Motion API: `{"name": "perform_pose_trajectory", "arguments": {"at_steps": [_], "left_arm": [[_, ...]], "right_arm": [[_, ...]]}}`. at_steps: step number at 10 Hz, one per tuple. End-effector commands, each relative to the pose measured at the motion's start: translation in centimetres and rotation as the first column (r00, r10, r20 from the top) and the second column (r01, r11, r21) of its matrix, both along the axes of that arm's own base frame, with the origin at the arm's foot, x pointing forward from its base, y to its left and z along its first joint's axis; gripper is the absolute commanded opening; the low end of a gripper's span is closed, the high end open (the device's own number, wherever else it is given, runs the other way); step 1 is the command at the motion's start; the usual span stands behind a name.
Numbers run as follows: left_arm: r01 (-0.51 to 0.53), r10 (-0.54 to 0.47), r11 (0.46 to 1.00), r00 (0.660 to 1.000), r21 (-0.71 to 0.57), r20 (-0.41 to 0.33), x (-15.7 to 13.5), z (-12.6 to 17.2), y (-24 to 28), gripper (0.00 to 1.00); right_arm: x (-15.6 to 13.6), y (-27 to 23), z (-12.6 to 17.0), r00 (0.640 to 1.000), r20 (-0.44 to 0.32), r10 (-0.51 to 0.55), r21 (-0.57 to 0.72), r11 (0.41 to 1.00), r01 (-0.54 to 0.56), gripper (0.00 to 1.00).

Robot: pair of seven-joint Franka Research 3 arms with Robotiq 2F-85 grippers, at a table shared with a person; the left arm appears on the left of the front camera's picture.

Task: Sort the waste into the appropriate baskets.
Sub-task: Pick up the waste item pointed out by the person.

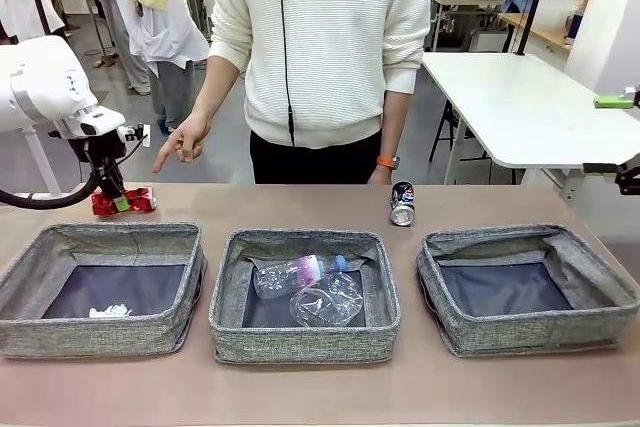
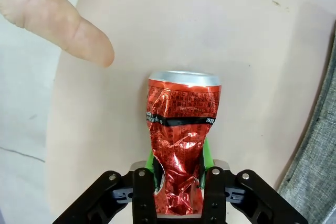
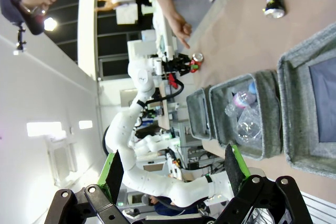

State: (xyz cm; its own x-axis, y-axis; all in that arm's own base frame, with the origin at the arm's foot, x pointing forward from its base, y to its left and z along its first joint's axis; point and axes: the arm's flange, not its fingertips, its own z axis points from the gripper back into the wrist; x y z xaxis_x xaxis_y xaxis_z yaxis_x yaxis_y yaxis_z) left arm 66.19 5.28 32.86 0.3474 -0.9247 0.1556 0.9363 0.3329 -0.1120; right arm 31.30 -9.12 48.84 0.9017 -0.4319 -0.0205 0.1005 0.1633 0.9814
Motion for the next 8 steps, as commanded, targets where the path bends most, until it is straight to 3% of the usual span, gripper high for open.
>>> {"name": "perform_pose_trajectory", "arguments": {"at_steps": [1,5,8], "left_arm": [[-0.015,0.015,1.000,1.000,0.009,-0.016,0.4,0.1,0.0,0.00],[-0.071,0.072,0.997,0.997,0.037,-0.030,-1.3,2.0,-1.8,0.00],[-0.176,0.173,0.983,0.983,0.052,0.061,-6.0,10.5,-2.7,0.00]], "right_arm": [[-0.1,-0.2,0.4,1.000,0.001,0.005,0.000,1.000,-0.005,1.00],[-0.1,-0.2,0.4,1.000,0.001,0.005,0.000,1.000,-0.005,1.00],[-0.1,-0.2,0.4,1.000,0.001,0.005,0.000,1.000,-0.005,1.00]]}}
